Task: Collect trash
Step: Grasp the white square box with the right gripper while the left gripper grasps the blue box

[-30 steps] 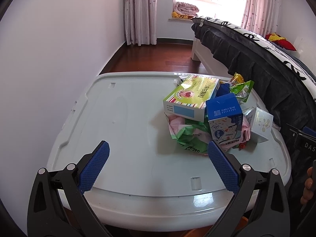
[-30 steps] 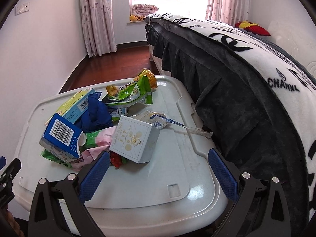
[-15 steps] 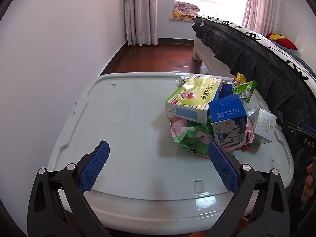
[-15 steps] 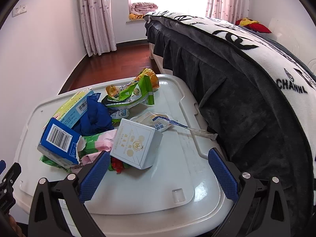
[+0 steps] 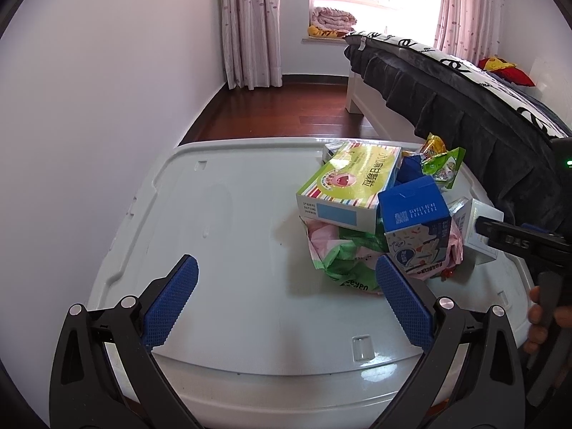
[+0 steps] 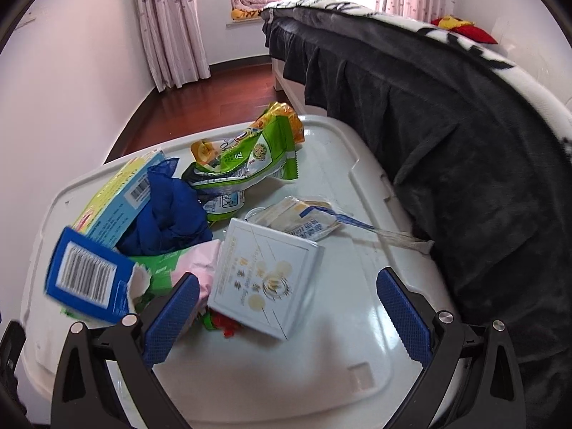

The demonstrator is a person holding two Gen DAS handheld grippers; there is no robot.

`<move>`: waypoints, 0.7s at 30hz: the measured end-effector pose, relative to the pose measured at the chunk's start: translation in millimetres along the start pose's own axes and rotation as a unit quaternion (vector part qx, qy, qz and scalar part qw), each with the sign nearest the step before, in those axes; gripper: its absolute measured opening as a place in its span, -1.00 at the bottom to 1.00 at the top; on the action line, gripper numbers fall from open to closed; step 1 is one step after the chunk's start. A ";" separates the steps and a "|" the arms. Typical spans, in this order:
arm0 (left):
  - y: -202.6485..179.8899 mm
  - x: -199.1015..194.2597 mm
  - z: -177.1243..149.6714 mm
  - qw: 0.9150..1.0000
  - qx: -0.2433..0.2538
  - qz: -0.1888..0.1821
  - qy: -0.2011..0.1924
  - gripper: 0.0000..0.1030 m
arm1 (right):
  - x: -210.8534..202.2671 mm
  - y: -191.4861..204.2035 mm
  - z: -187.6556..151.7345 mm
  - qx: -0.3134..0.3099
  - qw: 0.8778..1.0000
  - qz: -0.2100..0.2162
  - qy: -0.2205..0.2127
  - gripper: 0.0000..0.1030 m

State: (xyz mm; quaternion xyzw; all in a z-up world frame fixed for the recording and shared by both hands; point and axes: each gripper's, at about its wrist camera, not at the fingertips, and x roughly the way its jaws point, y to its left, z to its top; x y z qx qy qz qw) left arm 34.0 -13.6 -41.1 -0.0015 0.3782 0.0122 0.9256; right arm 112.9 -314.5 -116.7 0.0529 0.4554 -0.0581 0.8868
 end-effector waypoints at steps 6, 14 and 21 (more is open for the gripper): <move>6.9 2.6 3.0 1.000 -0.016 -0.007 -0.001 0.89 | 33.6 6.0 8.4 0.018 1.000 -0.002 0.022 0.90; 8.7 -1.2 2.4 1.000 -0.020 -0.009 -0.009 0.89 | 51.7 -2.6 5.8 0.044 0.998 0.034 0.035 0.42; 4.0 1.1 -2.6 1.000 -0.019 -0.012 0.003 0.89 | 38.0 -0.4 3.6 0.027 0.999 0.036 0.020 0.28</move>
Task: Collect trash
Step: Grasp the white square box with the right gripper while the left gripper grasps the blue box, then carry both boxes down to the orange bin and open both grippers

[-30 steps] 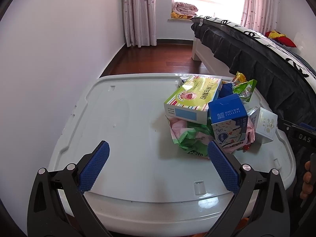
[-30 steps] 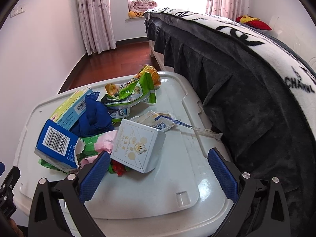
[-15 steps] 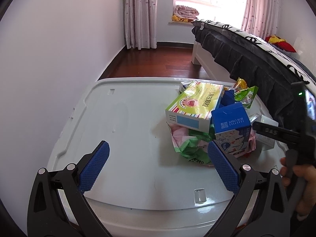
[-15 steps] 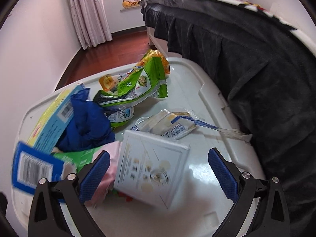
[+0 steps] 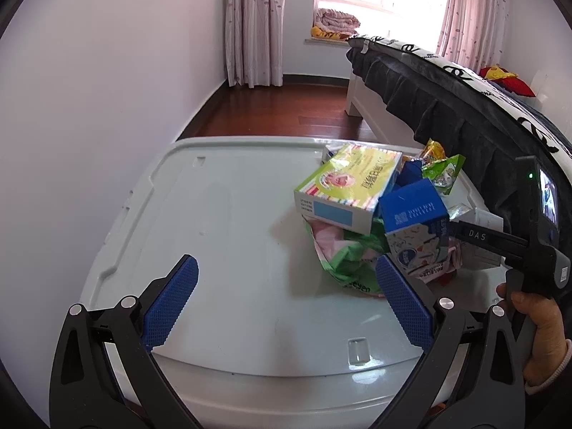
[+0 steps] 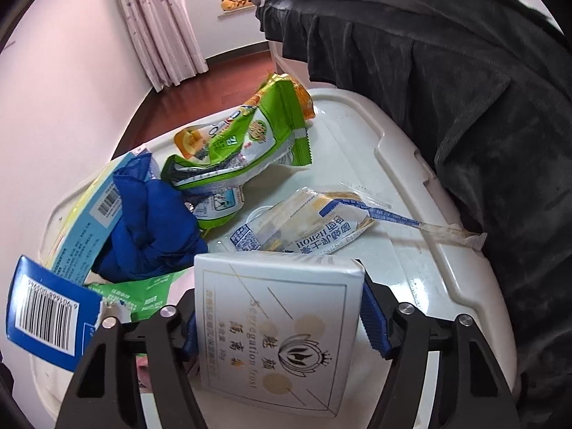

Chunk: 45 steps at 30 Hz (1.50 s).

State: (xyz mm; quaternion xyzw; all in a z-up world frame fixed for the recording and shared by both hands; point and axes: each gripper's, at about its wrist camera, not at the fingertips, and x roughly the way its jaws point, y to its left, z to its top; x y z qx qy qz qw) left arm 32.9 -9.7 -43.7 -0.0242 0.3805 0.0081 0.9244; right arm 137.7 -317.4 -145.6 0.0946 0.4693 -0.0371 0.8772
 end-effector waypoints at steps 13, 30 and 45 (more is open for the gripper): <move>-24.8 -11.4 -9.5 1.000 0.004 -0.008 -0.009 0.89 | -39.6 -20.4 -1.5 -0.011 0.999 0.002 -0.033 0.16; -81.2 20.3 18.6 0.997 -0.056 -0.034 -0.028 0.89 | -97.6 -54.4 -20.0 -0.069 0.994 -0.014 -0.086 0.16; -86.6 74.2 24.0 0.999 -0.037 -0.021 -0.029 0.27 | -80.8 -45.1 -24.3 -0.083 0.994 0.001 -0.077 0.17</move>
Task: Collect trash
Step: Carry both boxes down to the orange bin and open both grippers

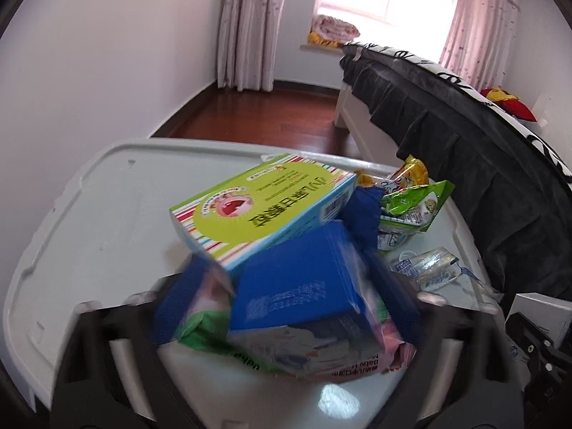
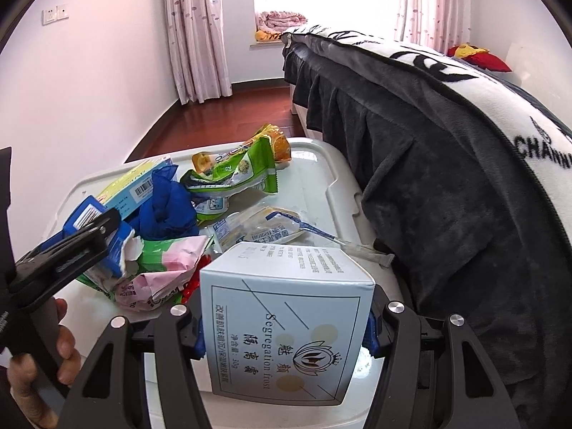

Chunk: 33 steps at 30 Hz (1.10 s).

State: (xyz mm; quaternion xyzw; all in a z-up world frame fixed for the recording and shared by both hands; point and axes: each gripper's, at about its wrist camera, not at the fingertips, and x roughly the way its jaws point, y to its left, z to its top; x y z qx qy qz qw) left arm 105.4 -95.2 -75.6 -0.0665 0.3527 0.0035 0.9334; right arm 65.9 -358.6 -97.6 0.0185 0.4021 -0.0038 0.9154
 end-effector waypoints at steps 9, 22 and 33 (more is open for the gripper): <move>-6.7 -20.8 -1.3 0.999 0.031 0.000 -0.036 0.23 | -1.6 0.8 0.3 0.004 1.000 0.003 -0.002 0.16; -11.9 -150.2 -10.6 0.990 0.104 -0.037 -0.090 0.23 | -64.1 9.8 -10.5 -0.028 0.999 0.031 -0.021 0.16; 17.5 -202.6 -102.4 0.988 0.148 -0.038 -0.022 0.23 | -110.8 33.6 -67.3 -0.077 0.995 0.064 0.020 0.16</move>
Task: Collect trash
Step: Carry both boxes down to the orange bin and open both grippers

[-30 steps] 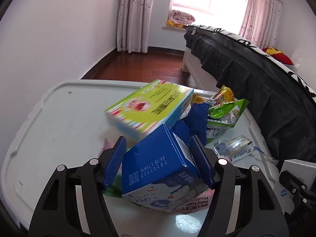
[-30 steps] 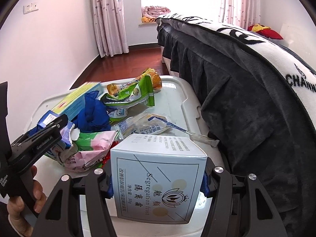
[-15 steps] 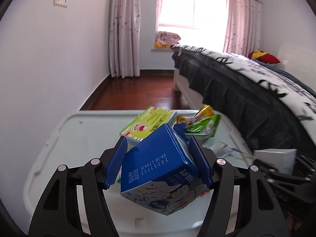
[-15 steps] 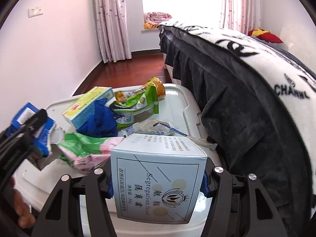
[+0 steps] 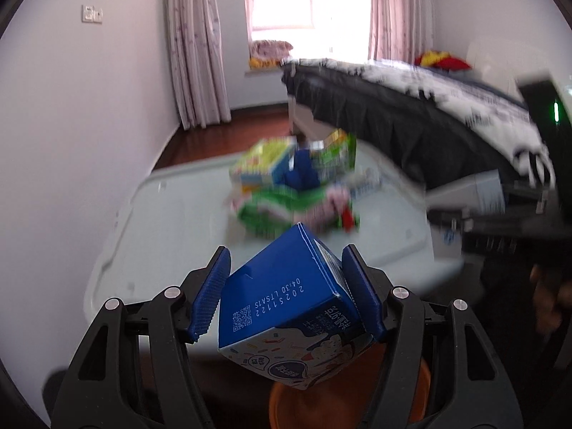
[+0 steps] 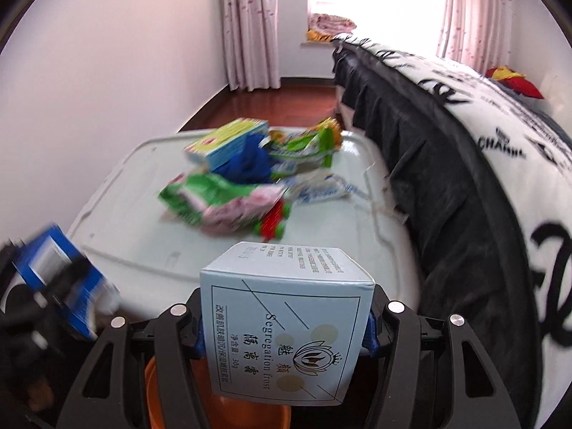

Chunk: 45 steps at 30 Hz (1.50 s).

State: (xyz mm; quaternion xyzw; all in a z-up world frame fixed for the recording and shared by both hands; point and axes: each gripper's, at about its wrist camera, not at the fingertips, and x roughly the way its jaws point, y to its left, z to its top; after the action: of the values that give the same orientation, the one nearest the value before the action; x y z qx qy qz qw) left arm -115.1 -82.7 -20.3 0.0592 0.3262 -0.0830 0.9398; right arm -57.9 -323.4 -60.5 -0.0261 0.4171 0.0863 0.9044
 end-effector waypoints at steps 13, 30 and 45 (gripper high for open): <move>1.9 12.9 -72.6 0.992 0.004 -0.026 0.126 0.23 | 32.8 39.7 -58.2 -0.072 0.989 0.057 0.119 0.17; 12.1 45.5 -91.5 0.974 -0.007 -0.056 0.218 0.25 | 56.1 66.8 -104.7 -0.182 0.953 0.108 0.218 0.18; 16.3 41.6 -84.1 0.975 -0.002 -0.048 0.216 0.70 | 28.7 57.3 -96.3 -0.215 0.955 0.109 0.173 0.75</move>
State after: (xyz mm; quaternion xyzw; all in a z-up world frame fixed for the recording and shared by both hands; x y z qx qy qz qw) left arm -130.5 -57.6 -110.9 0.0576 0.5242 -0.1126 0.8421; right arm -122.0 -274.7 -143.4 -0.1888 0.5388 0.2660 0.7768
